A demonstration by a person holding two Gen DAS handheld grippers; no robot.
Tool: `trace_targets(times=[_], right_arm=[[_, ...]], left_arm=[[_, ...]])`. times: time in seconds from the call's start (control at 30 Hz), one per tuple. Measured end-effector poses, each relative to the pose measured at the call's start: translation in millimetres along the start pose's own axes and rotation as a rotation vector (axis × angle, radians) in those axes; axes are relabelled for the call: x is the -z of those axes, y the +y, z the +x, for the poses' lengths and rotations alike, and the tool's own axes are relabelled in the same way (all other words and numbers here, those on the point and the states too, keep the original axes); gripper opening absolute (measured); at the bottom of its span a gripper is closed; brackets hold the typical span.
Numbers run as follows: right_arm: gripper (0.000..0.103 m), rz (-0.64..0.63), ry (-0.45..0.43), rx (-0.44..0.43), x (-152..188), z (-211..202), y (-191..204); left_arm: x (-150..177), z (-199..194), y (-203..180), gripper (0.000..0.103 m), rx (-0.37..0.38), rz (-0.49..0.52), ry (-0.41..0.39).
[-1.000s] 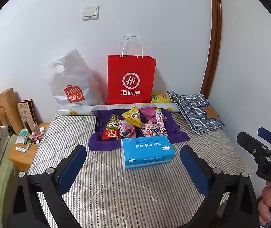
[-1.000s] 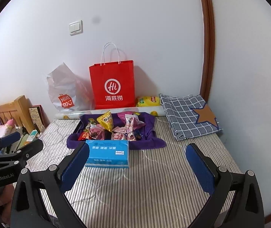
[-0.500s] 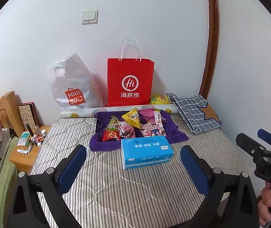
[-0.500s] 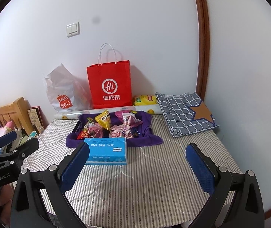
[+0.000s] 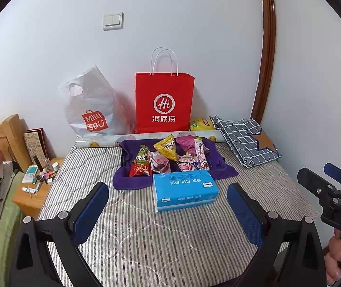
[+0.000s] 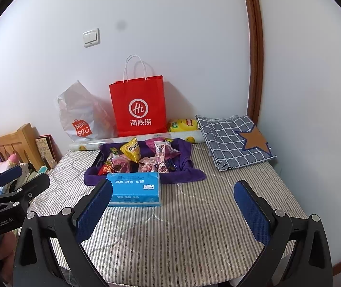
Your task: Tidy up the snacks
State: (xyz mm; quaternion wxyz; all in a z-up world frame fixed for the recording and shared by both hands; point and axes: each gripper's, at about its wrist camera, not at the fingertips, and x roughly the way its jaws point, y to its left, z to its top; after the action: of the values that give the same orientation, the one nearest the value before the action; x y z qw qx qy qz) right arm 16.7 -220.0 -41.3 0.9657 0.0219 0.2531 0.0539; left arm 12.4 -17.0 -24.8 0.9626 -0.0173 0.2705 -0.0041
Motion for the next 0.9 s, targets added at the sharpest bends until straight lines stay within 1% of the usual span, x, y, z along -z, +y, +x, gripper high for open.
trace_targets(times=[0.9], right_arm=[[0.101, -0.004, -0.001, -0.004, 1.0, 0.1, 2.5]], left_arm=[[-0.7, 1.0, -0.6, 0.1, 0.004, -0.004, 0.002]])
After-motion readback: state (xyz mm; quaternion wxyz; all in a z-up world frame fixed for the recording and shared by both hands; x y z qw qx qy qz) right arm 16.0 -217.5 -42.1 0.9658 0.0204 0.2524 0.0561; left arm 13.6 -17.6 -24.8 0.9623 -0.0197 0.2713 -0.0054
